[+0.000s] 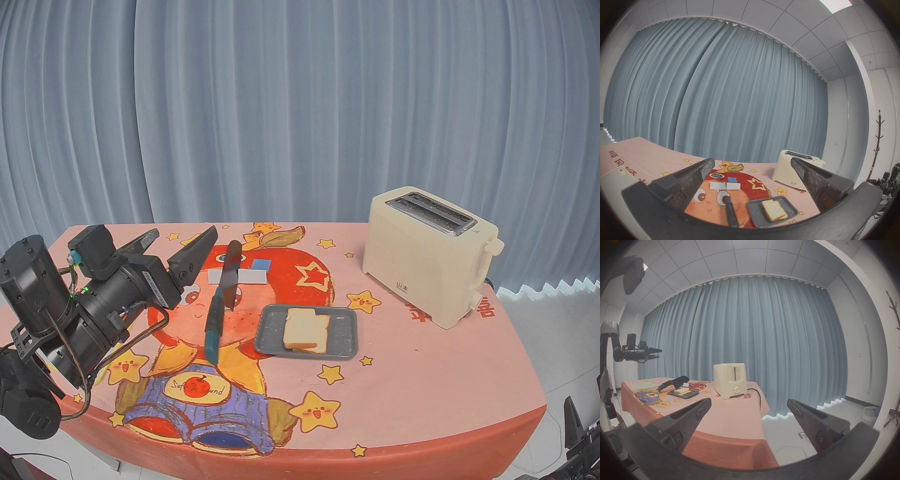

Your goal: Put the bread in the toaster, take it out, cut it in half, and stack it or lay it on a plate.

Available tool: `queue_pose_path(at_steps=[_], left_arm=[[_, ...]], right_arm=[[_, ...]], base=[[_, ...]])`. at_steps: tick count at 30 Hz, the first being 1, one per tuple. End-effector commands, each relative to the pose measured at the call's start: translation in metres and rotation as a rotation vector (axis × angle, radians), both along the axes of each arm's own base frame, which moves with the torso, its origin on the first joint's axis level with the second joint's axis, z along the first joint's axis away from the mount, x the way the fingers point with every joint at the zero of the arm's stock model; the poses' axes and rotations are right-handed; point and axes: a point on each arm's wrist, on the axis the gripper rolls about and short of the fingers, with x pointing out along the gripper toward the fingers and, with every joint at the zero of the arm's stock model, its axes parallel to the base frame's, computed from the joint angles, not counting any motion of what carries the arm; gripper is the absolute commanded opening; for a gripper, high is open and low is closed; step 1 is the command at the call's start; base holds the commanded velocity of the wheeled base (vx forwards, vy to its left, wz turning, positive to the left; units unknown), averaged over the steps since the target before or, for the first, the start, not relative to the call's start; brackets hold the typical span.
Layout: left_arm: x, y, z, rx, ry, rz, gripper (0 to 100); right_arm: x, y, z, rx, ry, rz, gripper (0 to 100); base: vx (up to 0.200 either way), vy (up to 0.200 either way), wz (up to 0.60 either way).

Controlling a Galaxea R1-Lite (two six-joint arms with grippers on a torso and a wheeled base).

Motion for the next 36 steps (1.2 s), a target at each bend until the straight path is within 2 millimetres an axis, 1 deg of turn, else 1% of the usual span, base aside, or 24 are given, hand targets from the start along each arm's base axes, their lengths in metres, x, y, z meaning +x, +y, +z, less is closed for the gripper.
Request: queue_pose_path(at_steps=[1,4,5,6,7,9,11,13,15,17,18,20,28,31,34,35,36], left_arm=[[0.0,0.0,0.0,0.001,0.002,-0.001,100],[-0.001,-0.006,0.006,-0.021,-0.024,-0.025,100],[0.0,-0.008,0.01,-0.035,-0.039,-0.03,100],[0.0,-0.008,0.01,-0.035,-0.039,-0.03,100],[0.0,-0.012,0.015,-0.07,-0.061,-0.039,100],[-0.002,-0.012,0.02,-0.118,-0.082,-0.048,100],[-0.005,-0.01,0.024,-0.178,-0.108,-0.055,100],[-0.015,-0.002,0.035,-0.236,-0.169,-0.059,100],[-0.021,0.003,0.042,-0.251,-0.194,-0.064,100],[-0.02,0.005,0.046,-0.265,-0.206,-0.061,100],[-0.016,0.012,0.047,-0.281,-0.206,-0.03,100],[-0.012,0.018,0.045,-0.285,-0.202,-0.009,100],[-0.013,0.018,0.039,-0.272,-0.179,-0.019,100],[-0.014,0.019,0.034,-0.252,-0.168,-0.015,100],[-0.021,0.022,0.022,-0.195,-0.144,-0.01,100],[-0.021,0.022,0.022,-0.195,-0.144,-0.01,100],[-0.024,0.023,0.016,-0.152,-0.133,-0.006,100]], right_arm=[[0.0,0.0,-0.005,0.0,0.001,0.001,100],[0.0,0.0,-0.005,0.0,0.001,0.001,100],[0.0,0.0,-0.005,0.0,0.001,0.001,100],[0.0,0.0,-0.005,0.0,0.001,0.001,100],[0.0,0.0,-0.005,0.0,0.001,0.001,100],[0.0,0.0,-0.005,0.0,0.001,0.001,100],[0.0,0.0,-0.005,0.0,0.001,0.001,100],[0.0,0.0,-0.005,0.0,0.001,0.001,100],[0.0,0.0,-0.005,0.0,0.001,0.001,100],[0.0,0.0,-0.005,0.0,0.001,0.001,100],[0.0,0.0,-0.005,0.0,0.001,0.001,100],[0.0,0.0,-0.005,0.0,0.001,0.001,100],[0.0,0.0,-0.005,0.0,0.001,0.001,100],[0.0,0.0,-0.005,0.0,0.001,0.001,100],[0.0,0.0,-0.005,0.0,0.001,0.001,100],[0.0,0.0,-0.005,0.0,0.001,0.001,100],[0.0,0.0,-0.005,0.0,0.001,0.001,100]], base=[[0.0,0.2,0.0],[0.0,0.2,0.0],[0.0,0.0,0.0],[0.0,0.0,0.0],[0.0,0.0,0.0],[0.0,0.0,0.0],[0.0,0.0,0.0],[0.0,0.0,0.0],[0.0,0.0,0.0],[0.0,0.0,0.0],[0.0,0.0,0.0],[-0.1,0.0,0.0],[-0.2,0.0,0.0],[-0.2,0.0,0.0],[0.0,0.0,0.0],[0.0,0.0,0.0],[0.0,0.0,0.0]])
